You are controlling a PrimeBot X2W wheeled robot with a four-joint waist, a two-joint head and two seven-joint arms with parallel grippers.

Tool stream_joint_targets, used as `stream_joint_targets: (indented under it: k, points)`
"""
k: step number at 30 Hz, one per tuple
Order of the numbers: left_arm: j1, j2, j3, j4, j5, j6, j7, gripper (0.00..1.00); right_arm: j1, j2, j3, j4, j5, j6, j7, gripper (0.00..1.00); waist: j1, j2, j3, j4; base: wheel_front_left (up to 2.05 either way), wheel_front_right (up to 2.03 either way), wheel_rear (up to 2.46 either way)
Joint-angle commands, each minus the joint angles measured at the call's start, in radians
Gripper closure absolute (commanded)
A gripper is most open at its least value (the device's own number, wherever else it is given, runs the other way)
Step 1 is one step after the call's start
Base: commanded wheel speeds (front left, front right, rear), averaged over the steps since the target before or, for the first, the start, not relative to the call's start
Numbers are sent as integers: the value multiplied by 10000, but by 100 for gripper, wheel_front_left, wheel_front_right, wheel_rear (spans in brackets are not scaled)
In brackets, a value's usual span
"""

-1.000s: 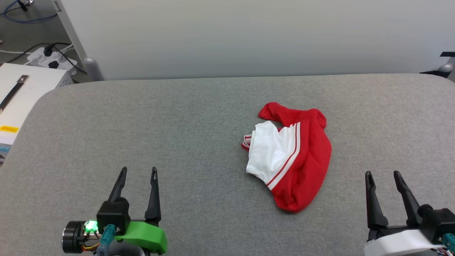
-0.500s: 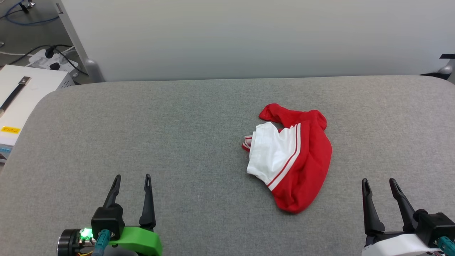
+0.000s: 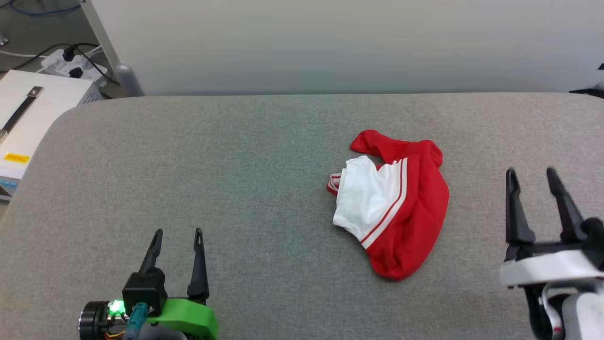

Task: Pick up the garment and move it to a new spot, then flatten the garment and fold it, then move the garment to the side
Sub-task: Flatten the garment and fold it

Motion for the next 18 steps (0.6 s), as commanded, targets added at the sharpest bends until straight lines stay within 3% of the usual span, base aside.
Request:
stream_joint_targets:
  k: [1,6,10,14,18]
  points:
    - [-187,-75,43,-51,110,-66,-57,0,-582,-274,23,-102,-27,-7,-47,0,0,0,228,108,0,0,0]
    - [-553,-157,48,-166,186,-132,-57,0,-2663,-1423,296,265,260,-7,-47,0,0,0,734,285,0,0,0]
    - [-780,-196,68,-233,240,-176,-57,0,-4266,-2721,1517,1911,737,-7,115,0,0,0,1091,424,0,0,0]
    - [-1012,-244,60,-344,267,-195,-57,0,-5965,-3923,3304,3270,2002,-7,1976,0,0,0,1511,590,0,0,0]
    - [-1278,-292,5,-478,279,-210,-57,0,-7325,-5002,5353,3822,3690,-7,4296,0,0,0,1955,770,0,0,0]
